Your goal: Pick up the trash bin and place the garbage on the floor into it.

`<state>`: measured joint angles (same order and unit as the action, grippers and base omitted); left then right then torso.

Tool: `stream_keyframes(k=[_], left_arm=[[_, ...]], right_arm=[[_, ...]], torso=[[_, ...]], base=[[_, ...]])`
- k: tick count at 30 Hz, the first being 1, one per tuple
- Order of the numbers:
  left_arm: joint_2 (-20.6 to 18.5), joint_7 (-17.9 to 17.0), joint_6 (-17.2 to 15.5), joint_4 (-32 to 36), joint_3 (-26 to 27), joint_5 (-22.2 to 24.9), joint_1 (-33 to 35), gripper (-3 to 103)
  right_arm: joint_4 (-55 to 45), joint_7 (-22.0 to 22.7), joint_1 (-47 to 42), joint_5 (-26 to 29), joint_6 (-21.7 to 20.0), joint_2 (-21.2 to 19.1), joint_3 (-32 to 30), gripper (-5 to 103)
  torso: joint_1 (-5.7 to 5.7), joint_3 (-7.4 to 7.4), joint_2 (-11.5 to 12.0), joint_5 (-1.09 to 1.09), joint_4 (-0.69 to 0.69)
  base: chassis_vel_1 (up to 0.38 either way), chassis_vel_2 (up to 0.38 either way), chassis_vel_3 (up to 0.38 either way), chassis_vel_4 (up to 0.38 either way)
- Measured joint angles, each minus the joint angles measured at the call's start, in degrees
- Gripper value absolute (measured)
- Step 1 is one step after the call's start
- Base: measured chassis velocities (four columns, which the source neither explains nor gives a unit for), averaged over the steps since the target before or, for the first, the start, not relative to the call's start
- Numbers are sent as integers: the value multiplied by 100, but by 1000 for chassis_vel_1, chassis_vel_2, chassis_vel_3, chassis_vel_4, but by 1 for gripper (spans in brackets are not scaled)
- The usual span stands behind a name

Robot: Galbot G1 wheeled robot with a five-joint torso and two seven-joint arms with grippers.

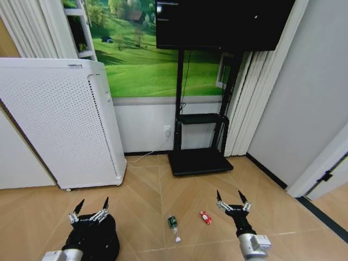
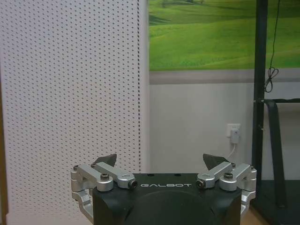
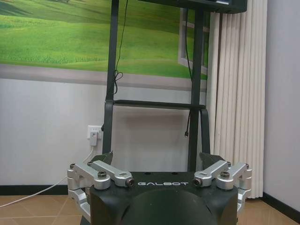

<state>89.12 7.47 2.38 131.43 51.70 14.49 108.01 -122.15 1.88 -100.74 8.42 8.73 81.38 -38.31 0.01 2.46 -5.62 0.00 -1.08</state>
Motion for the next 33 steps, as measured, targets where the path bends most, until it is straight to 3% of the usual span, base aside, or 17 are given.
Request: stream_keyframes(k=[6, 8, 9, 11, 12, 13, 15, 16, 19, 21, 22, 24, 26, 33], left_arm=[[-136, -296, 32, -45, 290, -27, 104, 100], [-284, -558, -373, -56, 604, 337, 282, 100], [-284, -558, -373, -56, 604, 337, 282, 100], [-445, -782, -970, -65, 987, 1052, 603, 100], [-445, -782, -970, -65, 987, 1052, 603, 100], [-501, -865, -1146, -67, 1092, 1353, 731, 99], [-701, -1166, -1791, -160, 1357, 2560, 1079, 98], [-701, -1166, -1791, -160, 1357, 2560, 1079, 98], [-905, -1571, -2532, -401, 1526, 3457, 1187, 99], [-933, -1703, -2713, -427, 1539, 3616, 1174, 99], [-988, -1962, -3100, -462, 1533, 3956, 1100, 98], [-1007, -2036, -3208, -479, 1522, 4053, 1063, 98], [-1097, -2341, -3654, -621, 1415, 4491, 828, 98], [-1235, -2631, -3976, -897, 1255, 4932, 373, 100]], right_arm=[[42, 0, 41, 4, 0, -17, 14, 100], [69, 1, 84, 21, -2, -26, 34, 100], [69, 1, 84, 21, -2, -26, 34, 100], [92, 4, 117, 56, -5, -43, 33, 100], [92, 4, 117, 56, -5, -43, 33, 100], [107, 4, 128, 71, -5, -52, 28, 100], [173, 5, 178, 98, -1, -69, 20, 100], [173, 5, 178, 98, -1, -69, 20, 100], [239, 2, 226, 104, 2, -69, 55, 100], [248, 1, 234, 104, 2, -65, 72, 100], [268, -1, 250, 104, 2, -55, 97, 100], [275, -1, 253, 104, 2, -51, 101, 100], [299, -2, 259, 119, 3, -43, 96, 100], [334, -1, 248, 187, 21, -74, 14, 100]], torso=[[0, 2, -5, 0, 0], [0, 8, -13, -1, -1], [0, 8, -13, -1, -1], [0, 14, -20, 0, 0], [0, 14, -20, 0, 0], [-1, 15, -22, -1, 0], [-1, 20, -30, 2, 1], [-1, 20, -30, 2, 1], [-1, 26, -36, -1, 0], [-1, 27, -37, 0, 0], [-1, 30, -40, -1, 1], [-1, 31, -42, 0, 0], [-1, 34, -45, -1, 0], [-1, 38, -50, -1, 0]], base=[[0, 0, 0, 0], [0, 0, 0, 0], [0, 0, 0, 0], [0, 0, 0, 0], [0, 0, 0, 0], [0, 0, 0, 0], [0, 0, 0, 0], [0, 0, 0, 0], [0, 0, 0, 0], [0, 0, 0, 0], [0, 0, 0, 0], [0, 0, 0, 0], [0, 0, 0, 0], [0, 0, 0, 0]])
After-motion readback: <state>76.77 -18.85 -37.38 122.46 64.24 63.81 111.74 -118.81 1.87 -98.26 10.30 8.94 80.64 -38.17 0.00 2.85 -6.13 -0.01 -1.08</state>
